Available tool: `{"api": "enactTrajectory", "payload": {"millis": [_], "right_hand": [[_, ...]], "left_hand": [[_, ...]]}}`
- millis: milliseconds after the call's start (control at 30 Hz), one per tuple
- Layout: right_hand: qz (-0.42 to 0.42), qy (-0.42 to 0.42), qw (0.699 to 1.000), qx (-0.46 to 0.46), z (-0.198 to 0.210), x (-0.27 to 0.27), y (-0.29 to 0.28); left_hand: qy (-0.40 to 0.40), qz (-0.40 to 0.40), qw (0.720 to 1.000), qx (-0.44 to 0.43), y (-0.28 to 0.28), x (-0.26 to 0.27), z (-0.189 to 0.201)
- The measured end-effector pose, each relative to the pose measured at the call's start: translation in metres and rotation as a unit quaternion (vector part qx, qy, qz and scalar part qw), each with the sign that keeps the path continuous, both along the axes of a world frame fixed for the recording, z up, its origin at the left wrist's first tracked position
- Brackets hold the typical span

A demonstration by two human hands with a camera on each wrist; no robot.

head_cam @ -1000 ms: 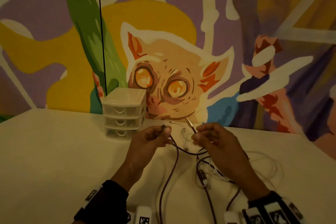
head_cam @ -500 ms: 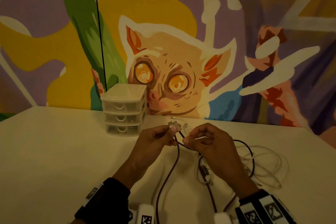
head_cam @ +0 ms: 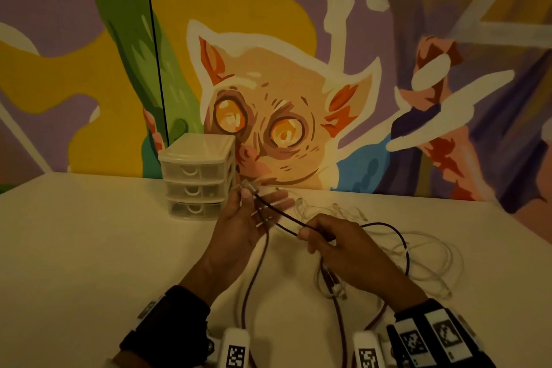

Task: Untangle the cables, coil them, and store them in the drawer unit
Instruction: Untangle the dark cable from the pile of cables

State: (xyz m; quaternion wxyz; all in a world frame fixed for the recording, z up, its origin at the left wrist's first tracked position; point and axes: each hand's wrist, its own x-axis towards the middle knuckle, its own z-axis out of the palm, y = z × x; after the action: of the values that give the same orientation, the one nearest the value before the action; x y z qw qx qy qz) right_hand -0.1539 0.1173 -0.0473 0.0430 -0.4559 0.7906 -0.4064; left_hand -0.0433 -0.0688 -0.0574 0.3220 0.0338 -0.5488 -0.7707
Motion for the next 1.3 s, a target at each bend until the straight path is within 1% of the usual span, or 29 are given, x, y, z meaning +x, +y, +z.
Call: {"api": "enactTrajectory", "payload": {"millis": [67,133,167,200,233,267,300,333,367,400,433,467,500,533,567,600,667,700,733,767,800,833,933,1000,1100,1167,1233,1267,1300], "right_hand": [[0.016,0.013,1.000,-0.004,0.003,0.003,0.001],[0.052,0.007,0.997,0.047,0.005,0.001,0.006],[0.057,0.011,0.996,0.070,0.007,-0.003,0.011],[0.044,0.024,0.996,0.067,0.011,-0.008,0.016],[0.007,0.053,0.998,0.030,0.017,-0.013,0.021],[-0.045,0.098,0.993,-0.038,0.023,-0.017,0.024],[-0.089,0.144,0.978,-0.120,0.029,-0.017,0.025],[-0.106,0.170,0.962,-0.188,0.032,-0.017,0.024],[-0.103,0.160,0.959,-0.209,0.033,-0.016,0.022],[-0.080,0.117,0.973,-0.185,0.031,-0.015,0.021],[-0.052,0.071,0.990,-0.114,0.025,-0.017,0.021],[-0.023,0.047,0.998,-0.019,0.017,-0.022,0.023],[-0.002,0.045,0.997,0.061,0.010,-0.028,0.027],[0.001,0.062,0.993,0.104,0.006,-0.035,0.030],[-0.017,0.084,0.991,0.106,0.006,-0.041,0.033],[-0.055,0.119,0.989,0.064,0.010,-0.045,0.035],[-0.133,0.187,0.971,-0.068,0.022,-0.041,0.033],[-0.139,0.189,0.963,-0.131,0.027,-0.035,0.030],[-0.125,0.164,0.965,-0.164,0.030,-0.029,0.026],[-0.102,0.122,0.973,-0.168,0.032,-0.022,0.022],[-0.077,0.078,0.982,-0.151,0.031,-0.015,0.018],[-0.056,0.049,0.988,-0.132,0.029,-0.010,0.015],[-0.038,0.030,0.991,-0.127,0.023,-0.008,0.012],[-0.045,0.025,0.990,-0.134,0.023,-0.009,0.011],[-0.042,0.030,0.990,-0.132,0.022,-0.006,0.010],[-0.037,0.018,0.990,-0.132,0.021,-0.004,0.007],[-0.038,-0.005,0.991,-0.131,0.022,-0.005,0.007],[-0.031,-0.020,0.993,-0.111,0.021,-0.005,0.008],[-0.017,-0.027,0.997,-0.068,0.019,-0.005,0.010]], "left_hand": [[0.036,-0.038,0.995,0.083,0.003,0.000,0.004],[0.058,-0.014,0.990,0.126,-0.006,0.000,0.006],[0.062,0.006,0.989,0.136,-0.014,0.000,0.007],[0.063,0.022,0.988,0.140,-0.020,0.000,0.008],[0.062,0.031,0.988,0.137,-0.023,0.001,0.009],[0.061,0.036,0.989,0.130,-0.023,0.000,0.009],[0.060,0.039,0.990,0.122,-0.022,-0.002,0.010],[0.061,0.044,0.991,0.113,-0.020,-0.004,0.011],[0.060,0.055,0.991,0.105,-0.019,-0.005,0.011],[0.061,0.073,0.990,0.102,-0.021,-0.005,0.012],[0.064,0.093,0.988,0.104,-0.025,-0.003,0.014],[0.066,0.114,0.985,0.113,-0.031,0.001,0.015],[0.067,0.135,0.981,0.123,-0.038,0.004,0.016],[0.067,0.150,0.978,0.129,-0.043,0.007,0.018],[0.066,0.158,0.977,0.126,-0.045,0.009,0.019],[0.062,0.160,0.978,0.116,-0.043,0.009,0.019],[0.040,0.161,0.985,0.056,-0.031,0.006,0.018],[0.015,0.163,0.986,0.001,-0.024,0.004,0.016],[-0.017,0.160,0.985,-0.066,-0.016,0.003,0.016],[-0.051,0.150,0.978,-0.133,-0.009,0.003,0.014],[-0.083,0.134,0.970,-0.183,-0.004,0.002,0.012],[-0.108,0.110,0.965,-0.214,0.000,0.002,0.009],[-0.159,0.053,0.947,-0.273,0.006,0.001,0.006],[-0.169,0.044,0.944,-0.281,0.010,0.004,0.009],[-0.165,0.031,0.948,-0.270,0.013,0.006,0.012],[-0.164,0.030,0.950,-0.266,0.015,0.006,0.014],[-0.156,0.049,0.956,-0.243,0.012,0.004,0.015],[-0.142,0.067,0.962,-0.221,0.008,0.003,0.014],[-0.122,0.090,0.969,-0.196,0.002,0.002,0.014]]}}
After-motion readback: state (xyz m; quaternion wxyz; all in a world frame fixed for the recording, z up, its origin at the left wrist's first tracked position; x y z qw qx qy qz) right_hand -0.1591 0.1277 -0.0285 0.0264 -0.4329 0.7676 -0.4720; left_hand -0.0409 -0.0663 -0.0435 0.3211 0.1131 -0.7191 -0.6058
